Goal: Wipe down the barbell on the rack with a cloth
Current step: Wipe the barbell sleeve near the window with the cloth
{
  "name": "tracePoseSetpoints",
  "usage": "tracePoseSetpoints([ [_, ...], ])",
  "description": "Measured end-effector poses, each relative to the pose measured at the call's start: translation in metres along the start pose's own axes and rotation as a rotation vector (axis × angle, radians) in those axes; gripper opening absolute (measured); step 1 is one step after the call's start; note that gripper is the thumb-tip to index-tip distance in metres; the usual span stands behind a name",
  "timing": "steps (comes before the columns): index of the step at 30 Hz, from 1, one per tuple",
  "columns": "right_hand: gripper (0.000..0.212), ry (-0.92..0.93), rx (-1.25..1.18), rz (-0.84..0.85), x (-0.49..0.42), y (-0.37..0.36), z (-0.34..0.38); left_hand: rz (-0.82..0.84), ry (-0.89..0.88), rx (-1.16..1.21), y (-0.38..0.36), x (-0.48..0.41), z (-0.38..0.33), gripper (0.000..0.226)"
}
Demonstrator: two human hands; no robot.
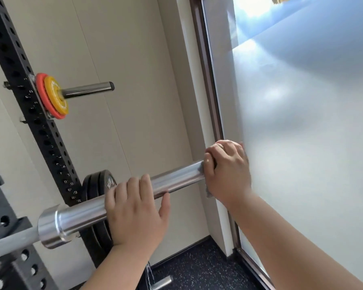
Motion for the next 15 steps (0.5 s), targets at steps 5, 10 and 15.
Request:
tracePoseSetpoints([
  [5, 0.031, 0.338, -0.122, 0.203, 0.041, -0.018, 0.055, -0.101, -0.063, 0.06, 0.001, 0.027, -0.012, 0.068],
  [10, 0.024, 0.158, 0.024, 0.05, 0.004, 0.008, -0.002, -0.149, -0.066, 0.14, 0.03, -0.018, 0.011, 0.023],
  [15, 0.021, 0.043, -0.032, -0.029, 0.009, 0.001, 0.005, 0.168, -0.074, 0.135, 0.007, -0.067, 0.01, 0.039],
])
Point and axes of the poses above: each hand's wrist, its own x-axis away from the middle knuckle, its own y-axis out of the back of the hand, z = x × y, the point moved 7 cm from there along -x, towards the middle knuckle, and after that the axes turned 13 degrees about -x, right-handed, at the moved point
